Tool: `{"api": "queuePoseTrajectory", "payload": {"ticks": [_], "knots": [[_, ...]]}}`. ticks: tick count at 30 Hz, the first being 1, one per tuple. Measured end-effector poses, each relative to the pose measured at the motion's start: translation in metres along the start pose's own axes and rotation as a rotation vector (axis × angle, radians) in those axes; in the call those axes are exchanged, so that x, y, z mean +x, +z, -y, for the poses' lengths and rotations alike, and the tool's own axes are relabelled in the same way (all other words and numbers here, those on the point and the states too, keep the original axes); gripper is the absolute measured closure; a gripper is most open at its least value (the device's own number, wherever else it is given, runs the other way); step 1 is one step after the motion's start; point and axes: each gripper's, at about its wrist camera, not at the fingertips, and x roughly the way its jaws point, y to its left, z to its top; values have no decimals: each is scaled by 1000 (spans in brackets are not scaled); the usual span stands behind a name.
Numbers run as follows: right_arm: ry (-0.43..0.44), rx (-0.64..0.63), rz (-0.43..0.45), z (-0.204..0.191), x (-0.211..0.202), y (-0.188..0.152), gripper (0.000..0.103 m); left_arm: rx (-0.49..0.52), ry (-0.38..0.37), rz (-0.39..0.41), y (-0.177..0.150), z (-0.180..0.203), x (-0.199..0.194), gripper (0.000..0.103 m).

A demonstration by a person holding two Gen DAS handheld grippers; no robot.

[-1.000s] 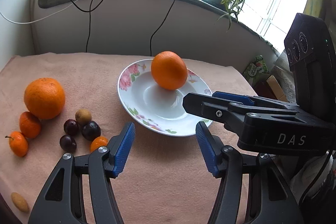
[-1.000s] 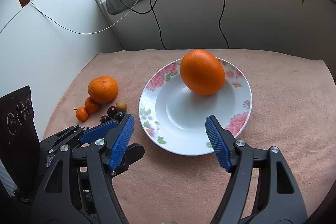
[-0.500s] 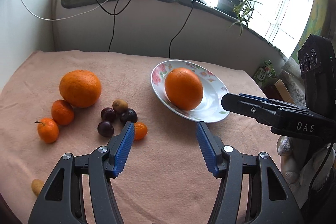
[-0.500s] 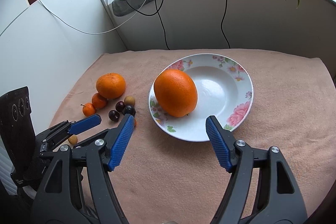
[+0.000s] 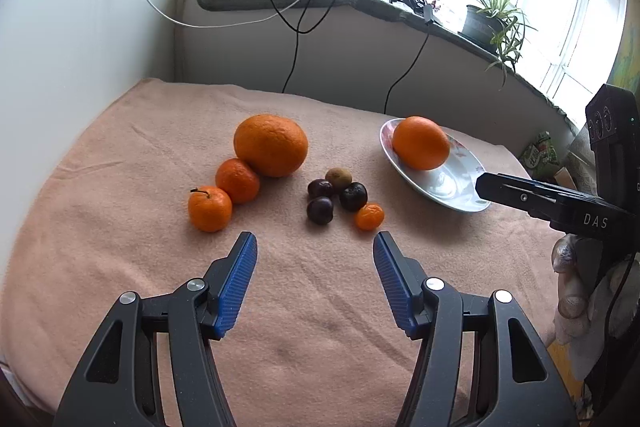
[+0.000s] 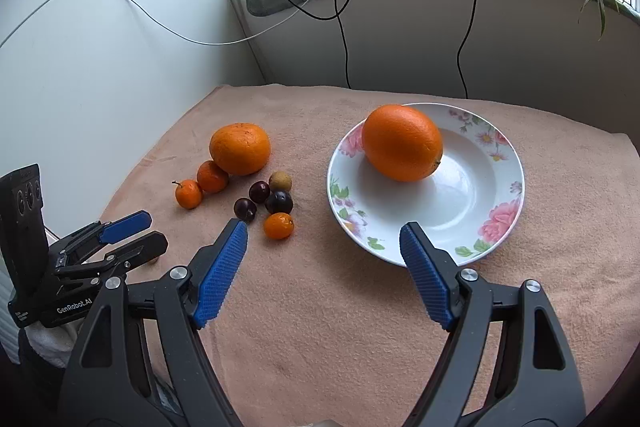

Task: Organize fruits
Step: 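Withdraw the right gripper from the plate back toward the fruit pile, then close the right gripper around the second large orange and lift it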

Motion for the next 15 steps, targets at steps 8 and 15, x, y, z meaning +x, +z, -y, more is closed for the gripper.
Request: {"api": "queuePoseTrajectory", "payload": {"ticks": [8,15], "knots": [[22,-38,-31,-18,25,16,22,-57,34,-2,4,-34,2,34],[46,-44,-64,-31,52,32,18,-38,19,-13,22,-39,14,29]]}}
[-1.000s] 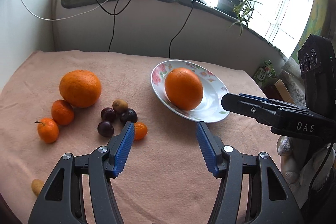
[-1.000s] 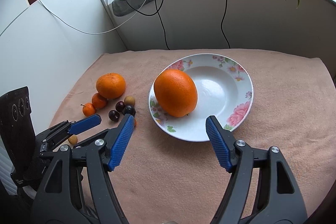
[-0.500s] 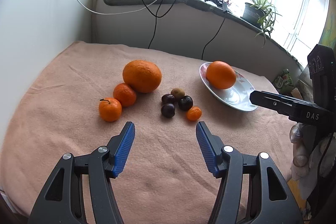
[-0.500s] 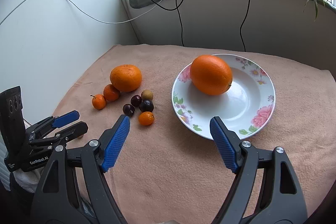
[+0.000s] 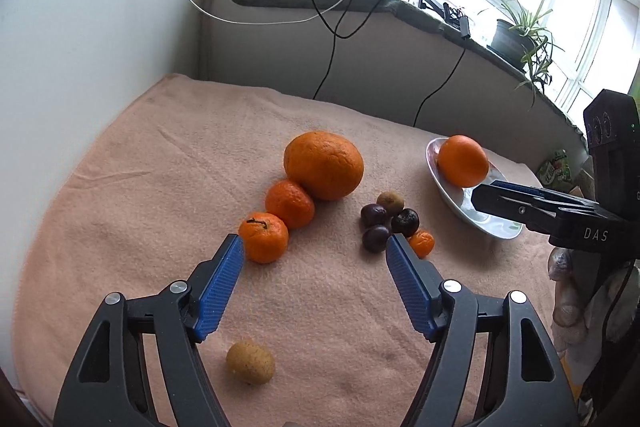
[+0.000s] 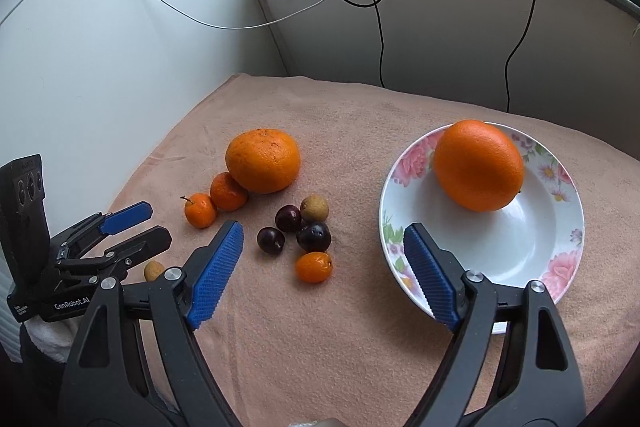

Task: Organize fruits
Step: 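Close the right gripper around the second large orange and lift it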

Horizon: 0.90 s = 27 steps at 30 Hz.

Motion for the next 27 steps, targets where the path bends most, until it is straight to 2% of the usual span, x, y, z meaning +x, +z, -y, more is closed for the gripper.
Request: {"api": "queuePoseTrajectory", "payload": {"ticks": [4,17,23,27], "knots": [[15,-8,-21,-8,16,12,18,36,-8,-5,14,1,9,28],[118,68,-105,-16,69,48,18,40,-77,-58,35,-8,49,28],[161,128,-161,-12,96,57,18,-7,-126,-99,44,-14,67,28],[190,151,-190,-13,109,59,18,-14,-125,-109,48,-16,75,29]]}}
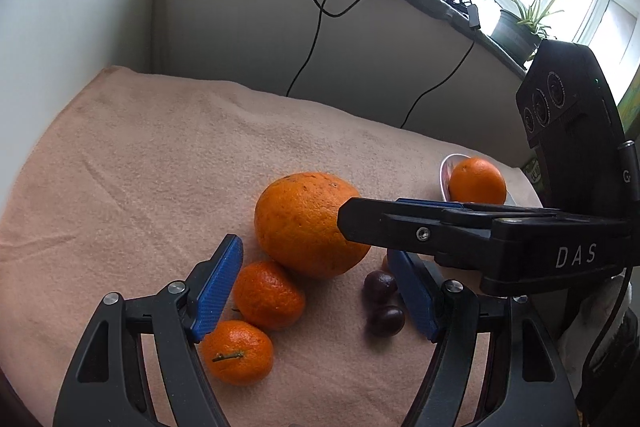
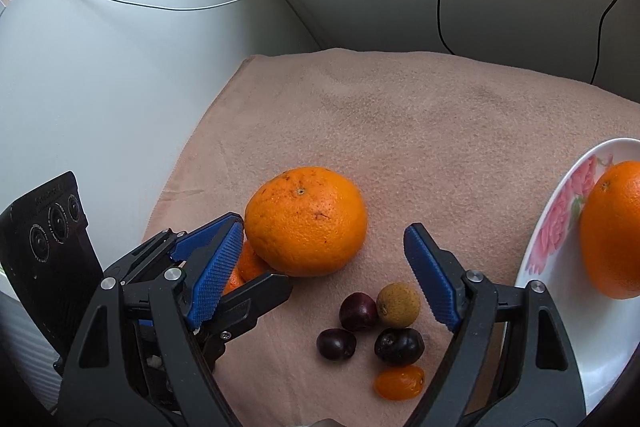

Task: Organize fruits
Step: 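Close the right gripper around the second large orange and lift it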

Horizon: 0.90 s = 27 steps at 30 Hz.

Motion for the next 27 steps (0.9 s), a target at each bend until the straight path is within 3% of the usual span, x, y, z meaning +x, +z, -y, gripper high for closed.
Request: {"api": "queuePoseTrajectory", "payload": {"ticks": [9,13,27], "knots": [[25,-6,-42,-4,22,4,18,-2,-12,-24,6,5,10,34],[48,1,-52,-4,28,3,27,4,-3,-22,6,5,10,35],[14,-40,-17,-15,16,-5,29,14,7,4,3,10,3,39]]}}
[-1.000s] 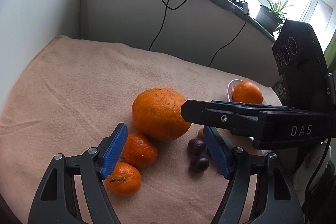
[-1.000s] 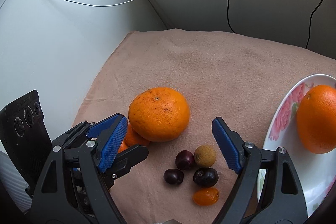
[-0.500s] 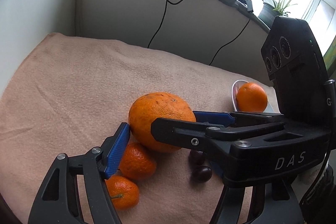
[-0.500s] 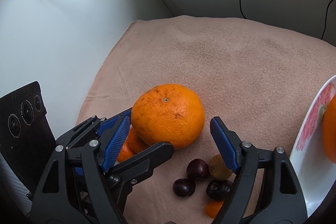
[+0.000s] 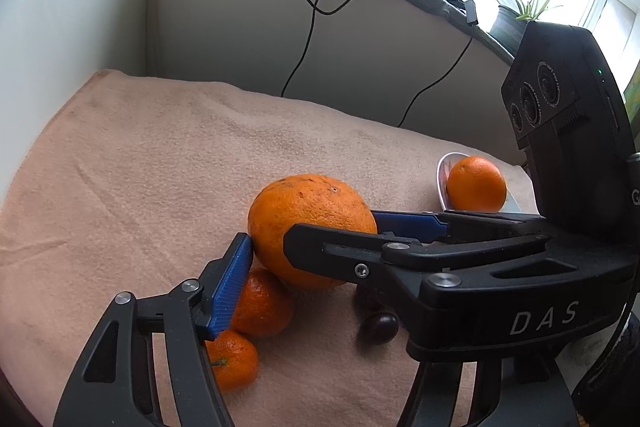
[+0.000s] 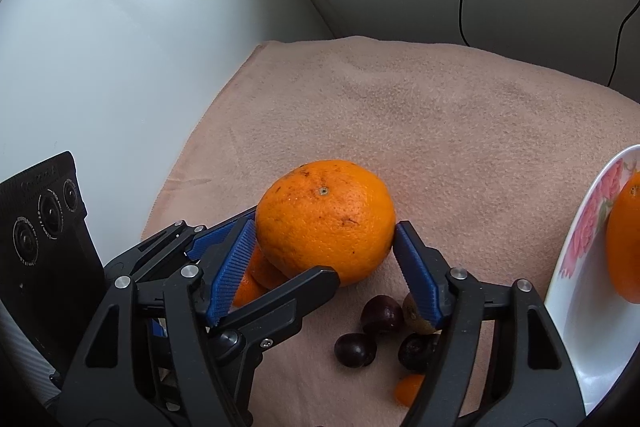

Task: Organize fruits
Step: 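Close the right gripper around the second large orange and lift it, then lower the second orange onto the plate beside the first and open the right gripper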

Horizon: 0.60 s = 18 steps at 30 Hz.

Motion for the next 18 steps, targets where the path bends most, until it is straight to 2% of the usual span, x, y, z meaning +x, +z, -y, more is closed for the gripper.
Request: {"api": "queuePoseTrajectory", "payload": {"ticks": [11,18], "knots": [[-11,-36,44,-8,-31,-7,29,25,-9,41,-9,12,-24,39],[-22,-31,82,-3,-57,-23,29,45,-34,65,-15,34,-35,39]]}}
